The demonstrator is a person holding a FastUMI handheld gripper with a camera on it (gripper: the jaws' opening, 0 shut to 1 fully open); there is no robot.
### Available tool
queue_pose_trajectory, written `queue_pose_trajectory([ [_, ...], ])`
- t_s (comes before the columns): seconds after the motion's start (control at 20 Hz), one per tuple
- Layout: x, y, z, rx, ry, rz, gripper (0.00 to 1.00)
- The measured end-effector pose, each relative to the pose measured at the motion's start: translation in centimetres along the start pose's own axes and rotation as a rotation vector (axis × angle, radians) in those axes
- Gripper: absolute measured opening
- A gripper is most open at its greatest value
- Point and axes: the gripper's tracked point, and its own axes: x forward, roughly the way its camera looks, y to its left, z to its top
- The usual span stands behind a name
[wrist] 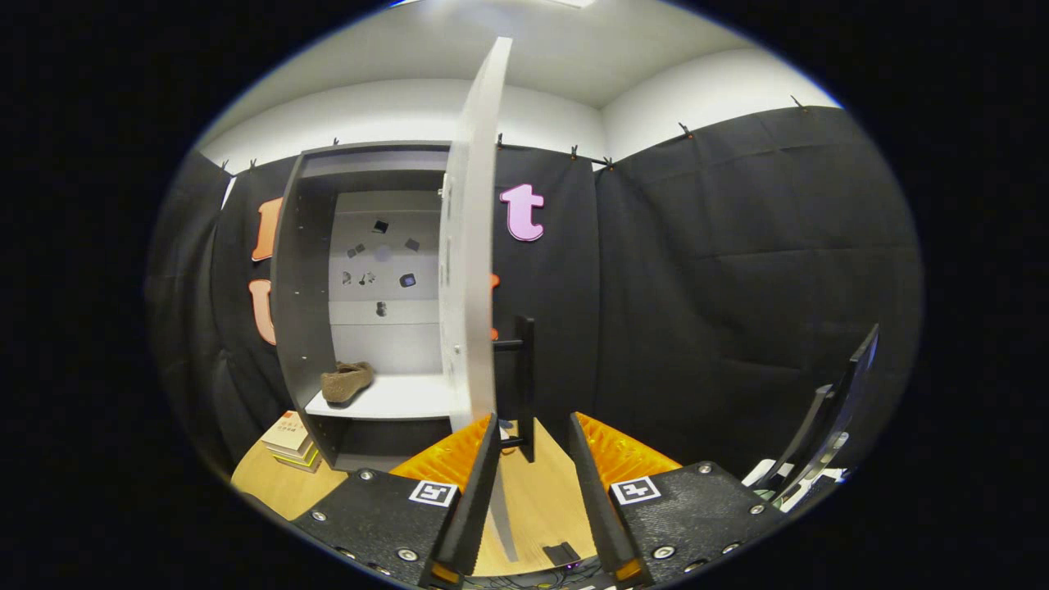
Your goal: Open the shoe cabinet door, grab the shoes and put them into the shoe cabinet, then close the shoe cabinet door.
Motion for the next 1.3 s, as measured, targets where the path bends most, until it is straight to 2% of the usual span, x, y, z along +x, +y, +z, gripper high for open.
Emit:
queue_pose_trajectory([
  [0.4, -2.8, 7.2, 2.0, -0.022, -0.038, 0.124, 0.54],
  [0.75, -3.7, 13.1, 1.7, -0.028, -0.033, 0.210, 0.56],
  [1.05, -4.3, 17.4, 2.2, -0.027, -0.065, 0.268, 0.64],
  [1.3, -4.5, 18.4, 2.5, -0.010, -0.079, 0.275, 0.72],
])
